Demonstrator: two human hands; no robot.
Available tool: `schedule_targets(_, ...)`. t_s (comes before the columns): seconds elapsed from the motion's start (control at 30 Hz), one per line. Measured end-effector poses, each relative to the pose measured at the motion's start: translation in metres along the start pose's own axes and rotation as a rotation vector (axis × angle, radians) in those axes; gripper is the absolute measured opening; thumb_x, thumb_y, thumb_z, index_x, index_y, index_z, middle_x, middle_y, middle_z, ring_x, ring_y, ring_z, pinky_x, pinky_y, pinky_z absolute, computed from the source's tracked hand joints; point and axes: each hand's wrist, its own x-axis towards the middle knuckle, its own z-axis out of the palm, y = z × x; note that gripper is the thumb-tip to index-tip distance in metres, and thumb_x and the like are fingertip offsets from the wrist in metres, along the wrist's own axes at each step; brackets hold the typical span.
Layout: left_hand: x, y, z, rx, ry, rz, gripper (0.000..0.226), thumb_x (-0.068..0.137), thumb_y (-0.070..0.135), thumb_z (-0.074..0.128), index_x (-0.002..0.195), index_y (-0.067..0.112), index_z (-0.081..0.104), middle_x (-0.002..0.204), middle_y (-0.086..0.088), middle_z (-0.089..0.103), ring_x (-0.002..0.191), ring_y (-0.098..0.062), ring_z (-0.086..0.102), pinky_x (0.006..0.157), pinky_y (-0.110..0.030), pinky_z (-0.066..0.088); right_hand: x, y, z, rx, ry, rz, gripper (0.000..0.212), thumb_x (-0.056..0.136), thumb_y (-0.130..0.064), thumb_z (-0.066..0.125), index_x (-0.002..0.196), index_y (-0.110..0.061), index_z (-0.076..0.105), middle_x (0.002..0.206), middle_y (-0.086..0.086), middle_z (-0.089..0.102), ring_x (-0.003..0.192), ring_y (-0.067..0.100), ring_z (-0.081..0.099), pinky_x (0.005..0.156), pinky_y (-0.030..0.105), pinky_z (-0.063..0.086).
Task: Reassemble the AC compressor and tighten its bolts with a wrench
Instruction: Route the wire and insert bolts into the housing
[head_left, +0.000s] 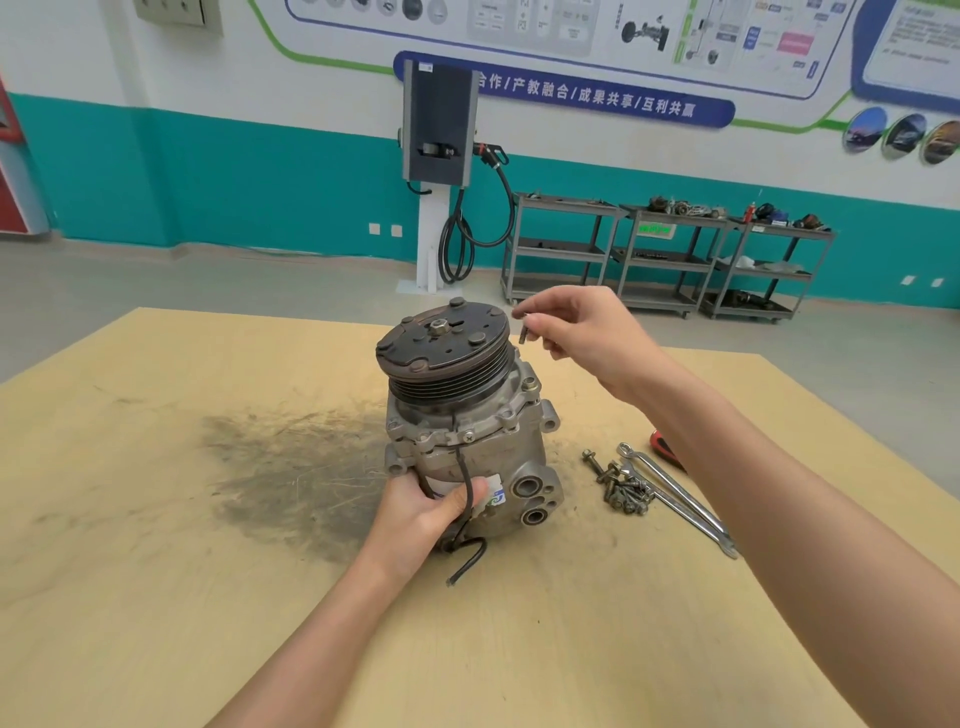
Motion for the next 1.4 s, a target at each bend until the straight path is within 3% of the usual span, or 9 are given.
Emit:
schedule_targets(0.2, 0.000, -0.001, -0.001, -0.016, 0.007, -0.002, 0.037, 0.072, 0.028, 0.069, 0.105, 0.011, 0.070, 0.099, 0.008, 0.076, 0.101, -0.007, 0.069, 0.084, -0.014, 0.050, 0.006, 0.004, 0.005, -0.170, -0.081, -0.025, 0.012, 0.095, -0.010, 0.060, 0.099, -0.018, 0.068, 0.081, -0.002, 0.069, 0.057, -0.009, 0.055, 0.056, 0.014, 0.048)
schedule_targets(0.67, 0.001, -0.002, -0.002, 0.001, 0.006, 0.007, 0.038, 0.073, 0.028, 0.069, 0.107, 0.012, 0.070, 0.103, 0.007, 0.076, 0.103, -0.008, 0.069, 0.085, -0.015, 0.050, 0.015, -0.006, 0.003, -0.139, -0.152, -0.030, 0.016, 0.095, -0.014, 0.061, 0.085, -0.026, 0.066, 0.072, -0.006, 0.065, 0.050, -0.004, 0.051, 0.056, 0.019, 0.047)
schedule_targets(0.83, 0.000, -0.001, -0.001, 0.011, 0.005, 0.019, 0.039, 0.073, 0.029, 0.069, 0.108, 0.011, 0.070, 0.103, 0.007, 0.076, 0.102, -0.007, 0.068, 0.084, -0.013, 0.049, 0.016, -0.006, 0.006, -0.207, -0.136, -0.082, 0.018, 0.094, -0.013, 0.062, 0.084, -0.027, 0.065, 0.071, -0.011, 0.063, 0.050, -0.014, 0.052, 0.048, 0.007, 0.042)
schedule_targets(1.1, -0.001, 0.000, 0.000, 0.008, 0.001, -0.004, 0.030, 0.072, 0.027, 0.068, 0.100, 0.017, 0.071, 0.095, 0.014, 0.076, 0.095, -0.001, 0.069, 0.078, -0.010, 0.048, 0.020, -0.010, 0.002, -0.300, -0.155, -0.146, 0.012, 0.094, -0.010, 0.061, 0.095, -0.021, 0.066, 0.076, -0.014, 0.062, 0.057, -0.018, 0.054, 0.051, 0.004, 0.040)
schedule_targets(1.33, -0.001, -0.002, -0.001, 0.022, 0.007, -0.010, 0.034, 0.071, 0.031, 0.068, 0.099, 0.011, 0.072, 0.091, 0.008, 0.077, 0.093, -0.005, 0.070, 0.077, -0.012, 0.049, 0.021, -0.006, 0.003, -0.412, -0.181, -0.174, 0.013, 0.094, -0.012, 0.061, 0.103, -0.016, 0.069, 0.076, -0.020, 0.058, 0.060, -0.021, 0.051, 0.054, -0.001, 0.037)
schedule_targets(1.4, -0.001, -0.001, -0.001, 0.020, 0.007, -0.013, 0.035, 0.072, 0.030, 0.068, 0.100, 0.011, 0.072, 0.093, 0.009, 0.077, 0.095, -0.005, 0.069, 0.078, -0.012, 0.049, 0.021, -0.008, 0.004, -0.460, -0.186, -0.201, 0.013, 0.094, -0.013, 0.061, 0.104, -0.018, 0.069, 0.076, -0.020, 0.057, 0.063, -0.014, 0.055, 0.055, -0.001, 0.037)
